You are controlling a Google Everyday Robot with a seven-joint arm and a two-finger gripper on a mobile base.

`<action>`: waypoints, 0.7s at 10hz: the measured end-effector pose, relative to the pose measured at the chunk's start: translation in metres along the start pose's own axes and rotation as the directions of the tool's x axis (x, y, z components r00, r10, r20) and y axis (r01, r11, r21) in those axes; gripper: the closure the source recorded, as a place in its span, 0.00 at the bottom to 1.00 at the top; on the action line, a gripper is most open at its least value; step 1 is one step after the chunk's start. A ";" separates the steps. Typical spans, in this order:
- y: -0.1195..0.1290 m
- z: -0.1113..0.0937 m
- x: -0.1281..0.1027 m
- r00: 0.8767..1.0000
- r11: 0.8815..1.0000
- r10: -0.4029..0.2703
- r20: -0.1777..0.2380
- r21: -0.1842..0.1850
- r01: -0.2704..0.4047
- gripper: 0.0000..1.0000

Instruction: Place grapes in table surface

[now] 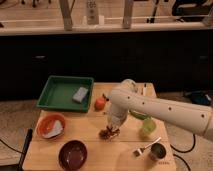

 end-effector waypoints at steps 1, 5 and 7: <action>-0.004 -0.009 -0.003 1.000 1.000 -0.023 -0.002 0.008 0.023 0.97; -0.015 -0.030 -0.015 0.995 0.994 -0.104 -0.003 0.031 0.104 0.97; -0.018 -0.038 -0.022 0.990 0.989 -0.143 -0.006 0.031 0.143 0.97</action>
